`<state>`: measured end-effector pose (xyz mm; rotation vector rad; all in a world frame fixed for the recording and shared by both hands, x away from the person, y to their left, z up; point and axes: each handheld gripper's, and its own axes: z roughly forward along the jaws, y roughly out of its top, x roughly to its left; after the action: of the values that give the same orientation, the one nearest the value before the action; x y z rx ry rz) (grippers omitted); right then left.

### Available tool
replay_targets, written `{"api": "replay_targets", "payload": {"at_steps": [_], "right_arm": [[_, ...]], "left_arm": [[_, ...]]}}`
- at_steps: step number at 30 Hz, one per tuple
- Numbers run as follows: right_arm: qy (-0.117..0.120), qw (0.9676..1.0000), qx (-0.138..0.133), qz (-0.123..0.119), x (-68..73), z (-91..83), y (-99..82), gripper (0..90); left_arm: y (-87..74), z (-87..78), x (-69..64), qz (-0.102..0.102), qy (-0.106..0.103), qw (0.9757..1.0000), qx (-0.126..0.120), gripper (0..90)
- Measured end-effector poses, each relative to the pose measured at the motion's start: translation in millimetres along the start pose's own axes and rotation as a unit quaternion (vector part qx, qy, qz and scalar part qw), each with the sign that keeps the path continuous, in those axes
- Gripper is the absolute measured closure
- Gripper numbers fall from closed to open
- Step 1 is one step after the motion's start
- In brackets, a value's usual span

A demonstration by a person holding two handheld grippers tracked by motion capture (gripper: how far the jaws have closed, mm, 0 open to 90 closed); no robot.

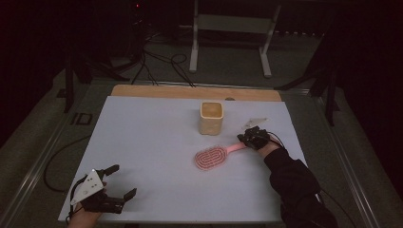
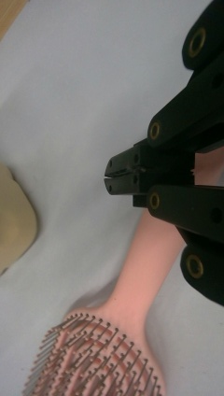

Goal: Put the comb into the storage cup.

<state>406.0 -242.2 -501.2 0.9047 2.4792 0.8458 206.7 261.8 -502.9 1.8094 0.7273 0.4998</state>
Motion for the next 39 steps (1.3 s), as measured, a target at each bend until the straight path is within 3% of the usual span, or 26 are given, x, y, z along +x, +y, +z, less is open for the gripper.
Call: {"api": "replay_targets", "payload": {"at_steps": [20,28,39], "right_arm": [[0.017,0.9996,0.025,-0.003,9.3,-21.9,-34.8,90.0],[0.026,0.9989,0.037,-0.012,19.1,-34.7,-49.5,90.0],[0.035,0.9989,0.029,-0.009,38.5,-52.2,-64.9,90.0]], "left_arm": [[0.3,-0.1,0.1,0.0,0.0,1.0,-0.002,0.0],[0.5,-0.2,-0.1,0.0,0.001,1.0,-0.001,0.0],[0.7,-0.4,-0.1,0.001,0.001,1.0,-0.002,0.0]]}}
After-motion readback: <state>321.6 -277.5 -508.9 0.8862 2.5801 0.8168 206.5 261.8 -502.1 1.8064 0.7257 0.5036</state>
